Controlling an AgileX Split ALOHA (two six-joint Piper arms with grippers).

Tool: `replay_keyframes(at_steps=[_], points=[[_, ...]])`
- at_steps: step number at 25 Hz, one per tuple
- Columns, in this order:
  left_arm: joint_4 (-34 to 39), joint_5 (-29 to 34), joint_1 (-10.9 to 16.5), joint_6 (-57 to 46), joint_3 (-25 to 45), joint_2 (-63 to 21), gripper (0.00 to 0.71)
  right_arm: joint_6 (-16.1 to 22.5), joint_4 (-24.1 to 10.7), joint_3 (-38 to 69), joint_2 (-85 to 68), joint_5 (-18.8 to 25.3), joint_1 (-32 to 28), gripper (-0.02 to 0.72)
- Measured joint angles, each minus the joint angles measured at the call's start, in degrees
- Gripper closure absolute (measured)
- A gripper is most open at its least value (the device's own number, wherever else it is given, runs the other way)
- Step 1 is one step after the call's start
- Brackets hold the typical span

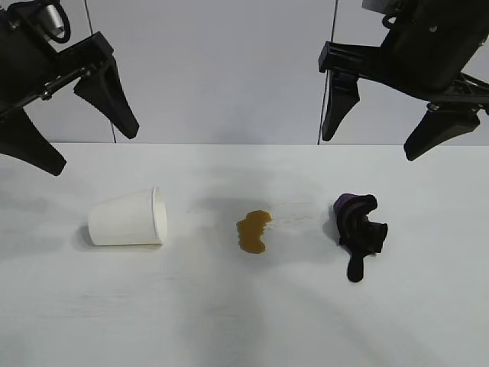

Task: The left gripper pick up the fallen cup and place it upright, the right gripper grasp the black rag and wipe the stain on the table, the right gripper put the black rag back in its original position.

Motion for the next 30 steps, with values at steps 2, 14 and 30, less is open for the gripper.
replay_keyframes(at_steps=[2,14,30], points=[[0.6,0.6,0.0,3.6,0.0,0.0,0.017,0.0,0.0,0.0,0.0,0.0,0.0,0.071],[21.4,-12.6,-12.9,49.4,0.0,0.0,0.017,-0.5,0.0,0.0,0.0,0.0,0.0,0.071],[23.8,-20.2,-14.2,48.7,-0.3,10.8,0.017,-2.4,0.0,0.0,0.0,0.9,0.0,0.071]])
